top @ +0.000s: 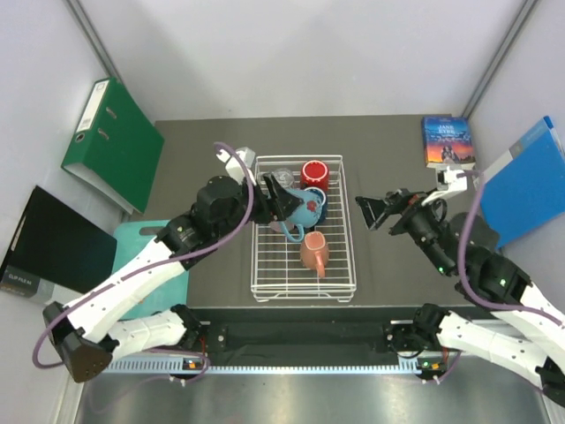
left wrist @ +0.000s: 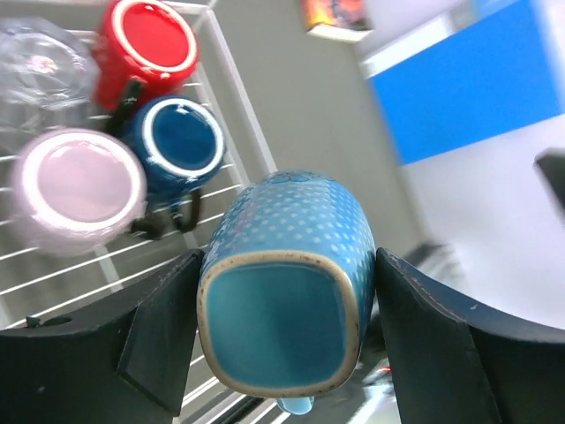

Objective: Unload the cups from the dish rack

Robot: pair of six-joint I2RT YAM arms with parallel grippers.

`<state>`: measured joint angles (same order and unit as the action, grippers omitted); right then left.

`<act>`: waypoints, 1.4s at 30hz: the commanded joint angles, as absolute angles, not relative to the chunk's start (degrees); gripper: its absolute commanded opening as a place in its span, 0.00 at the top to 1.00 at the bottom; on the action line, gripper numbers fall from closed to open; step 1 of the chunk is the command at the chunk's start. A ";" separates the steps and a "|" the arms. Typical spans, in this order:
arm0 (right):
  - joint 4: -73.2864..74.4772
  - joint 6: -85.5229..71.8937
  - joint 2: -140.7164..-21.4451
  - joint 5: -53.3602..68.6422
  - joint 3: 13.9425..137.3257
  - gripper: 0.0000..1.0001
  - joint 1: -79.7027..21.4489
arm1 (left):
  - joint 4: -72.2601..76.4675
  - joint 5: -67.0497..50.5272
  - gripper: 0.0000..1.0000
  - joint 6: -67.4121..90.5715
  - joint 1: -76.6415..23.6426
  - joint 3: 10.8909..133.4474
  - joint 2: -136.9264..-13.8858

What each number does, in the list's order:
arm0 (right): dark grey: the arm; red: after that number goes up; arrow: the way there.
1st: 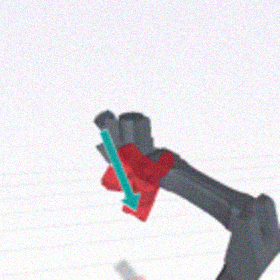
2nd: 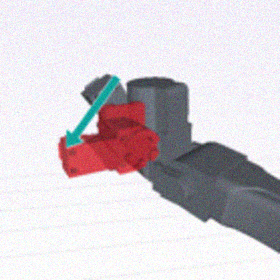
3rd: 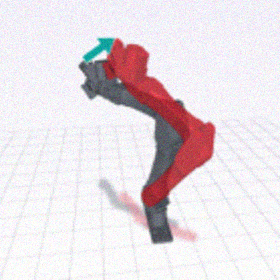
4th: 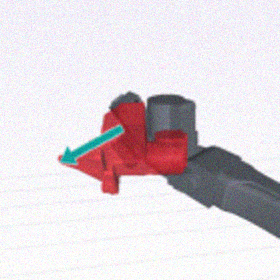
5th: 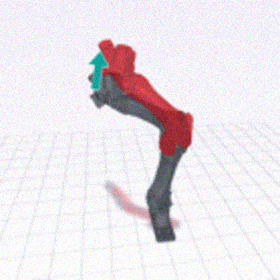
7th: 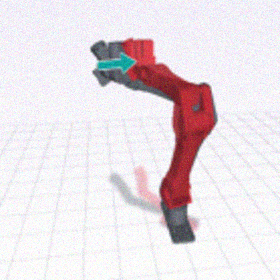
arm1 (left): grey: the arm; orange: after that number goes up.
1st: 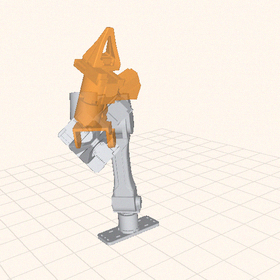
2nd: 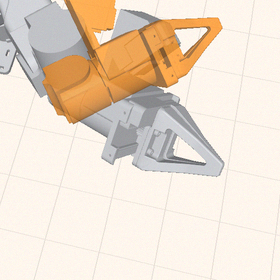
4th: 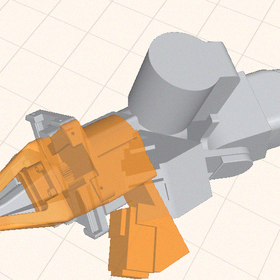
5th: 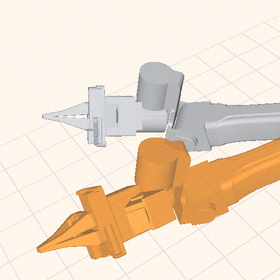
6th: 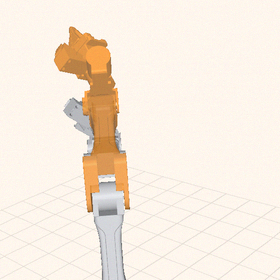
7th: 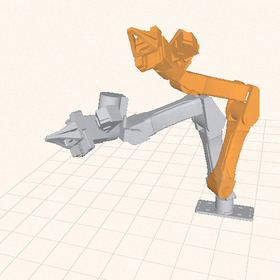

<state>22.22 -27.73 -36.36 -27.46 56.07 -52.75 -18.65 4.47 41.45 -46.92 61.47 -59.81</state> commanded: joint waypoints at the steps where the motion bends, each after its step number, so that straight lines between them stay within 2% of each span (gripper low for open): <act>1: 13.99 -32.60 -32.88 -18.81 53.00 0.00 -53.17 | 9.55 -14.57 1.00 55.51 -39.22 55.47 -57.74; 4: 12.40 -35.23 -30.50 -17.14 50.54 0.00 -53.09 | 21.50 -20.90 1.00 61.24 -35.79 51.34 -59.76; 8: 10.64 -37.79 -29.97 -14.68 48.17 0.06 -53.09 | 33.99 -27.84 1.00 69.85 -35.24 50.01 -65.29; 17: 6.33 -36.39 -36.72 -11.96 49.83 0.16 -53.09 | 32.78 -30.32 1.00 69.52 -37.09 53.00 -68.56; 24: 2.38 -35.86 -42.80 -9.06 51.24 0.17 -52.91 | 31.73 -30.23 1.00 69.43 -37.97 52.73 -67.68; 27: 1.15 -35.86 -44.56 -8.35 51.33 0.22 -52.56 | 31.64 -30.41 1.00 69.35 -38.23 52.47 -67.33; 33: 0.35 -35.77 -46.76 -8.17 51.15 0.38 -52.21 | 32.17 -30.32 1.00 69.52 -38.23 51.50 -67.32; 35: -1.23 -35.77 -46.84 -8.43 50.89 0.47 -52.03 | 32.34 -30.41 1.00 69.52 -38.23 51.50 -67.50; 36: -1.40 -35.77 -47.02 -8.44 50.80 0.53 -51.86 | 32.34 -30.50 1.00 69.61 -38.23 51.50 -67.76; 39: -1.58 -36.21 -47.63 -8.35 50.54 0.84 -51.42 | 32.70 -30.50 1.00 69.70 -38.23 51.33 -68.11; 40: -1.58 -36.30 -47.81 -8.44 50.54 1.00 -51.42 | 32.61 -30.59 1.00 69.52 -38.32 51.33 -68.20; 42: -1.58 -36.39 -47.73 -8.35 50.27 1.00 -51.24 | 32.17 -30.59 1.00 69.09 -38.23 51.33 -68.55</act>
